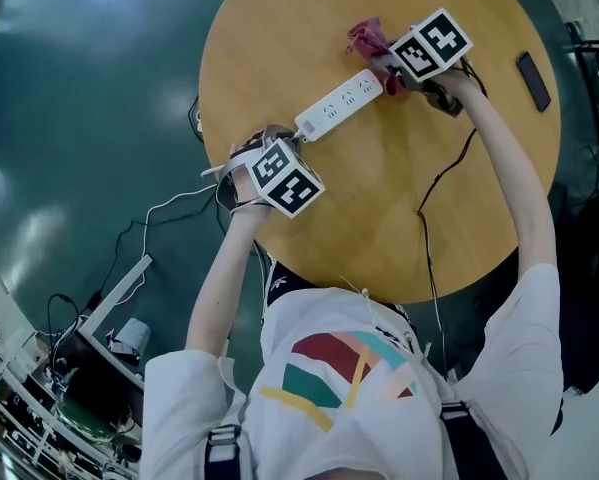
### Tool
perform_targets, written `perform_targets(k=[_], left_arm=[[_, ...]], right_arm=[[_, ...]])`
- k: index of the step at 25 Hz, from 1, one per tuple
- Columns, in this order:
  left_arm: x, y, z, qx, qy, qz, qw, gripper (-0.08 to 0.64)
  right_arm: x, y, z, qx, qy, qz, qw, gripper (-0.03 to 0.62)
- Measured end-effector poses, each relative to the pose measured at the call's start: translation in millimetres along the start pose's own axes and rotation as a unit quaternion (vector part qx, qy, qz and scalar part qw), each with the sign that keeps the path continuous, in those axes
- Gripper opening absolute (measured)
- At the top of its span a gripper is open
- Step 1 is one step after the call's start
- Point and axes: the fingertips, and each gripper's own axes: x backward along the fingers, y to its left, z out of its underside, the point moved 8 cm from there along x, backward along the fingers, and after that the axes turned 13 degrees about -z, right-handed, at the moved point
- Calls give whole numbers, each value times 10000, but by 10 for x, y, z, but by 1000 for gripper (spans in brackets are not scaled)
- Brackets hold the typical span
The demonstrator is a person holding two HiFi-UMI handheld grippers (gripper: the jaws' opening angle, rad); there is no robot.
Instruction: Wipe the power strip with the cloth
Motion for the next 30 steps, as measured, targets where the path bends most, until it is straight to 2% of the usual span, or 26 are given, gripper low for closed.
perform_targets(k=[4, 9, 15, 19, 22, 25, 28, 30], left_arm=[[28, -16, -22, -6, -26, -10, 10000, 74], [26, -16, -38, -80, -58, -70, 9999, 74], [33, -34, -2, -225, -37, -77, 9997, 74], [18, -31, 45, -365, -17, -102, 9993, 72], [15, -20, 116, -263, -225, -46, 9994, 74], [58, -68, 255, -129, -661, -126, 9977, 74], [83, -63, 332, 107, -1034, -390, 9938, 75], [109, -50, 375, 279, -1189, -694, 9901, 117]], right_arm=[[-15, 37, 144, -622, -430, -397, 9963, 40], [49, 60, 331, -843, -427, -327, 9950, 40], [79, 249, 760, -1300, -688, -414, 9883, 40], [72, 401, 968, -1447, -818, -376, 9854, 40], [157, 556, 1010, -1404, -1118, -141, 9837, 40], [314, 837, 1033, -1166, -1651, 310, 9789, 38], [342, 1223, 1120, -757, -2050, 738, 9730, 38], [266, 1510, 1247, -537, -2001, 1029, 9729, 40]])
